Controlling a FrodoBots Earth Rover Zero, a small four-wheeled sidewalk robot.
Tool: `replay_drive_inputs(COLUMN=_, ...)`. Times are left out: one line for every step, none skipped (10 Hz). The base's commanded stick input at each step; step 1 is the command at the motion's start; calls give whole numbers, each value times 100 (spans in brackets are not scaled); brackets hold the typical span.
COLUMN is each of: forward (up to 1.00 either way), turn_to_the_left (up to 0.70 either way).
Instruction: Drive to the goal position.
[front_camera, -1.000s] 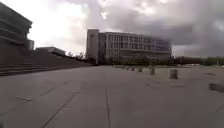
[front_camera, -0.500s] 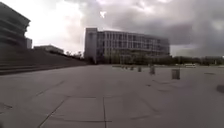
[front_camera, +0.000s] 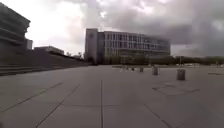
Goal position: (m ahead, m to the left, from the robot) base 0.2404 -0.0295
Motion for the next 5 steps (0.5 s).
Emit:
replay_drive_inputs(forward=70, turn_to_the_left=-14)
replay_drive_inputs(forward=70, turn_to_the_left=-14)
replay_drive_inputs(forward=70, turn_to_the_left=-14)
replay_drive_inputs(forward=70, turn_to_the_left=-14)
replay_drive_inputs(forward=70, turn_to_the_left=-14)
